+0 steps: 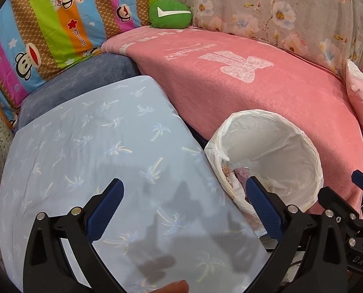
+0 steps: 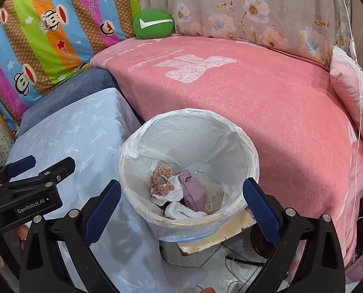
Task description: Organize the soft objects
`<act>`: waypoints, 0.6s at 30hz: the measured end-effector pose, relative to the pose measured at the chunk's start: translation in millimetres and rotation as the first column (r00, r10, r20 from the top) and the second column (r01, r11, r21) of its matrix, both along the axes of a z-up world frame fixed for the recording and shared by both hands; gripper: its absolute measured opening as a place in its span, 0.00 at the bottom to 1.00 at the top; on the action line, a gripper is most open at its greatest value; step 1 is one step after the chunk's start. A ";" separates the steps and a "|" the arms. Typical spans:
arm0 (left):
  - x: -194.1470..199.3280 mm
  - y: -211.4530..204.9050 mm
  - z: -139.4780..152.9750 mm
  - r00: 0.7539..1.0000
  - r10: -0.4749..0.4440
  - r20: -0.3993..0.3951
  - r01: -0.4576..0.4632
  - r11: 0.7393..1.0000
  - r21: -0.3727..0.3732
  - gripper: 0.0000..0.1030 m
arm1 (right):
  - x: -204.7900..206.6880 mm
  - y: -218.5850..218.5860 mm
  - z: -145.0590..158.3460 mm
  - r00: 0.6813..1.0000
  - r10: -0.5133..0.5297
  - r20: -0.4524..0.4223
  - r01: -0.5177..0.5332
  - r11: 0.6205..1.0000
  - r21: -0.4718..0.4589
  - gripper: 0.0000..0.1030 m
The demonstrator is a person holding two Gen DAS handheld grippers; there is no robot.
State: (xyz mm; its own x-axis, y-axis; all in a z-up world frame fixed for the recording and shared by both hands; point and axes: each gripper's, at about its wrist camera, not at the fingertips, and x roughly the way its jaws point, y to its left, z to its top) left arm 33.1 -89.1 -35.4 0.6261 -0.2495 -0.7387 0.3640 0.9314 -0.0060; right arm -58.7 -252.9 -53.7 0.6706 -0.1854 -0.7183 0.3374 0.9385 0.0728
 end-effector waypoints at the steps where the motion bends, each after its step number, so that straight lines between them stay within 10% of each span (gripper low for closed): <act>1: -0.2 -0.1 -0.1 1.000 0.001 -0.001 -0.001 1.000 0.002 0.93 | -0.5 0.6 0.3 1.000 0.002 0.000 -0.002 1.000 0.000 0.94; 18: -6.7 -1.4 -4.8 0.999 0.005 -0.032 -0.004 1.000 0.015 0.93 | -5.5 8.8 4.0 1.000 0.017 0.001 -0.017 1.000 -0.018 0.94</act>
State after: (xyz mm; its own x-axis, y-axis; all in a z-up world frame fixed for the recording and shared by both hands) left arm 26.4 -90.6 -40.2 0.6031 -0.2356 -0.7621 0.3597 0.9330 -0.0037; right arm -64.2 -244.1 -49.7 0.6747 -0.1870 -0.7140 0.3216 0.9452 0.0563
